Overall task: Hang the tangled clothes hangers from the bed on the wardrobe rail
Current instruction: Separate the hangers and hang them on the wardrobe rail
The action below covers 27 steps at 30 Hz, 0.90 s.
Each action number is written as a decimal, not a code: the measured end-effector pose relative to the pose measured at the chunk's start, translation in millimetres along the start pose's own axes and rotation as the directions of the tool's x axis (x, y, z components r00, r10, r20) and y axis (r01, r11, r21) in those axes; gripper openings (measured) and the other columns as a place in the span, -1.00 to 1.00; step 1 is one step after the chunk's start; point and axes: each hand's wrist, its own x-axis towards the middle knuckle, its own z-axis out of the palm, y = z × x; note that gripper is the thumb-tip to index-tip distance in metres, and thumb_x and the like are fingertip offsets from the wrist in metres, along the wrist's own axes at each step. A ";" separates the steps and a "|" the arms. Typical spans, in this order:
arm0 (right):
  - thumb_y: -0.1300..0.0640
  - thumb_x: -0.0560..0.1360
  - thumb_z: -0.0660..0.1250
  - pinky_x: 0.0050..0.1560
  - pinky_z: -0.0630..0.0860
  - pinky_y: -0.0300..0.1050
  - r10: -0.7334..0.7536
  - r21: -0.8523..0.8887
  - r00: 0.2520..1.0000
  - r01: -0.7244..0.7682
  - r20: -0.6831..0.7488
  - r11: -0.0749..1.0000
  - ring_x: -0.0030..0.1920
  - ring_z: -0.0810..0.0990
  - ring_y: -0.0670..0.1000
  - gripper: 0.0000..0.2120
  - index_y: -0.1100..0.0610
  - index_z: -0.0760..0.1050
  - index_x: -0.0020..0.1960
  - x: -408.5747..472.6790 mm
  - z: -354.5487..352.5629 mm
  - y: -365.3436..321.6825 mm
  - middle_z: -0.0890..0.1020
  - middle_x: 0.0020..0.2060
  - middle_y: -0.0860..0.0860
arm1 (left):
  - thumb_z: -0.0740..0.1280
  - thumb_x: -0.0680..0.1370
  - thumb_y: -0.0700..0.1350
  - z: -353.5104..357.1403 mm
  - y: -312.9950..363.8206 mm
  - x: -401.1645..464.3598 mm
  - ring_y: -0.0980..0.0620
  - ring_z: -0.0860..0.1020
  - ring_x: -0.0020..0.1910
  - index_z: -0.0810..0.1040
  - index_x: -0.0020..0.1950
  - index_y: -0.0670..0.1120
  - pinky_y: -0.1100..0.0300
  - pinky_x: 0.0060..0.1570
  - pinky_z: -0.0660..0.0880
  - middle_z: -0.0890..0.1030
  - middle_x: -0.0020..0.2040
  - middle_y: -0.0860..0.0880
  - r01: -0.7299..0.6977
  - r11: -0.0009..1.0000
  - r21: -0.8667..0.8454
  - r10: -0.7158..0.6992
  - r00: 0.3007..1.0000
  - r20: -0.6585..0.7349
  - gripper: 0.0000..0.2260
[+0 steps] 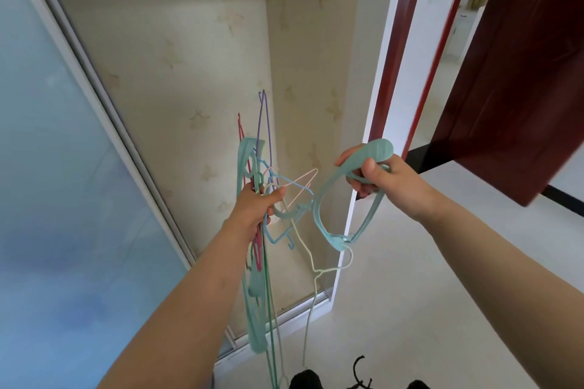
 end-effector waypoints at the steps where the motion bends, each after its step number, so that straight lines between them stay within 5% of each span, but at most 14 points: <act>1: -0.43 0.39 0.22 -0.24 0.45 -0.10 -0.005 0.005 1.000 0.005 -0.010 1.000 -0.29 0.45 -0.08 -0.31 0.16 0.54 0.13 -1.2 0.9 -1.3 0.47 -0.29 0.11 | 0.49 0.45 -0.12 -0.5 0.2 0.7 0.14 0.33 -0.57 0.48 -0.06 -0.11 0.31 -0.58 0.30 0.58 -0.28 -0.04 -0.009 1.000 0.017 0.009 1.000 -0.013 -0.79; 4: -0.41 0.39 0.25 -0.25 0.50 -0.13 0.012 -0.032 1.000 -0.013 -0.023 0.999 -0.30 0.50 -0.08 -0.37 0.12 0.56 0.12 -3.2 4.3 -5.8 0.55 -0.25 0.08 | 0.49 0.45 -0.06 -1.8 1.1 6.6 0.10 0.34 -0.56 0.49 -0.07 -0.14 0.29 -0.56 0.31 0.55 -0.32 -0.05 -0.021 0.997 0.075 0.025 0.998 -0.062 -0.76; 10: -0.04 0.46 0.40 -0.03 0.59 -0.18 -0.026 -0.199 0.995 0.006 -0.100 0.980 -0.10 0.66 -0.05 -0.74 -0.09 0.55 0.15 0.8 4.4 -22.4 0.65 -0.05 -0.13 | 0.46 0.48 -0.11 -5.5 4.1 23.5 0.11 0.34 -0.61 0.46 -0.08 -0.13 0.24 -0.52 0.30 0.52 -0.36 -0.06 -0.053 0.990 0.131 0.072 0.987 -0.144 -0.80; 15: 0.22 0.51 0.37 -0.15 0.51 -0.23 -0.076 -0.180 0.983 0.045 -0.166 0.983 -0.27 0.58 -0.07 -0.84 0.03 0.54 0.05 11.7 -12.9 -38.0 0.62 -0.24 -0.01 | 0.44 0.49 -0.12 -11.9 9.4 43.8 0.14 0.37 -0.64 0.47 0.03 -0.20 0.25 -0.54 0.32 0.55 -0.33 -0.07 -0.057 0.993 0.105 0.080 0.969 -0.234 -0.77; 16: 0.16 0.50 0.38 -0.16 0.47 -0.26 -0.029 -0.296 0.991 -0.012 -0.132 0.955 -0.29 0.56 -0.14 -0.90 0.01 0.55 0.00 16.2 -18.9 -39.9 0.62 -0.26 -0.08 | 0.43 0.50 -0.13 -11.9 10.3 47.1 0.15 0.36 -0.64 0.47 0.05 -0.20 0.26 -0.54 0.32 0.55 -0.33 -0.07 -0.052 0.995 0.090 0.073 0.966 -0.249 -0.76; 19: -0.20 0.44 0.38 -0.08 0.48 -0.21 0.281 -0.767 0.960 -0.179 0.001 0.616 -0.11 0.58 -0.18 -0.70 -0.12 0.50 0.12 29.6 -28.7 -30.9 0.60 -0.10 -0.22 | 0.40 0.52 -0.15 -8.9 14.8 57.0 0.16 0.35 -0.65 0.46 0.05 -0.20 0.30 -0.56 0.30 0.55 -0.31 -0.08 -0.023 1.000 0.018 0.027 0.962 -0.272 -0.80; 22: -0.22 0.48 0.31 -0.05 0.44 -0.11 0.456 -0.941 0.890 -0.176 -0.027 0.288 0.08 0.56 0.02 -0.51 -0.04 0.37 0.32 34.7 -17.4 7.6 0.57 0.12 -0.07 | 0.36 0.54 -0.20 -3.8 20.0 67.3 0.16 0.32 -0.67 0.44 -0.08 -0.18 0.35 -0.60 0.24 0.51 -0.33 -0.09 -0.010 0.996 -0.086 -0.012 0.966 -0.256 -0.89; 27: 0.02 0.61 0.13 -0.24 0.46 -0.10 0.235 -0.990 0.970 -0.088 -0.061 0.108 -0.13 0.63 0.13 -0.73 0.07 0.34 0.27 22.6 4.1 74.9 0.62 -0.07 0.01 | 0.31 0.55 -0.26 8.0 25.1 83.8 0.17 0.30 -0.69 0.42 -0.06 -0.18 0.39 -0.61 0.19 0.50 -0.37 -0.08 0.029 0.970 -0.241 -0.091 0.963 -0.253 -0.93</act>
